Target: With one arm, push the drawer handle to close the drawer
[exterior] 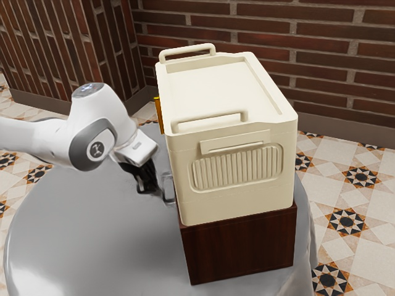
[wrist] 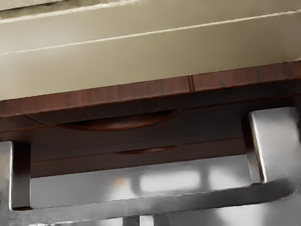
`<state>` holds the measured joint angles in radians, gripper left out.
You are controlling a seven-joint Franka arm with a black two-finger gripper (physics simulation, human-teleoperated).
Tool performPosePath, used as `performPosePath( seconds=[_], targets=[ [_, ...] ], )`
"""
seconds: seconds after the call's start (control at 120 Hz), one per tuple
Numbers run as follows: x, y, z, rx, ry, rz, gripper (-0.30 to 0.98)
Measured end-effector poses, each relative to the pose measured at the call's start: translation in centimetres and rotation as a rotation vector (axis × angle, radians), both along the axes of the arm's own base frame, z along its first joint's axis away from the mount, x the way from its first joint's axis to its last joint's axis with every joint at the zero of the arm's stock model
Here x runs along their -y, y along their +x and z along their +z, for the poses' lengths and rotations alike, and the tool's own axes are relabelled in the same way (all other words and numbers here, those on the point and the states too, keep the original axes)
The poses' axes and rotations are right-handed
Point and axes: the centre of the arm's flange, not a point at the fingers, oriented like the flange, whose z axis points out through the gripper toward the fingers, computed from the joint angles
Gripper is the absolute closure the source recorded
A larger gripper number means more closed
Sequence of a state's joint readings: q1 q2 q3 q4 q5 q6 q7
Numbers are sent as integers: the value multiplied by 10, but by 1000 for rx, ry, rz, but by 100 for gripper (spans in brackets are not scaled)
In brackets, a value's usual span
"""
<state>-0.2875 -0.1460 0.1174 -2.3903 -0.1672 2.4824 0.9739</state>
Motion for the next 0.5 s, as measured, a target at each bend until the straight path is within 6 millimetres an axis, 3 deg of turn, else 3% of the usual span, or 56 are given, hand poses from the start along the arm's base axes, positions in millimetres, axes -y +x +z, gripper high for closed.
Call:
performPosePath(
  seconds=[0.058, 0.1, 0.208, 0.267, 0.325, 0.358, 0.5],
  targets=[
    [-1, -7, 13, 4, -16, -4, 77],
    [-13, -11, 23, -6, -29, 13, 78],
    [-85, -21, 48, -91, -35, 142, 78],
    [-115, -6, 98, -91, -17, 203, 77],
    [-130, 14, 151, -97, 5, 249, 65],
    [-138, 21, 169, -113, 9, 282, 57],
    [-161, 42, 193, -217, 21, 443, 30]
  ],
)
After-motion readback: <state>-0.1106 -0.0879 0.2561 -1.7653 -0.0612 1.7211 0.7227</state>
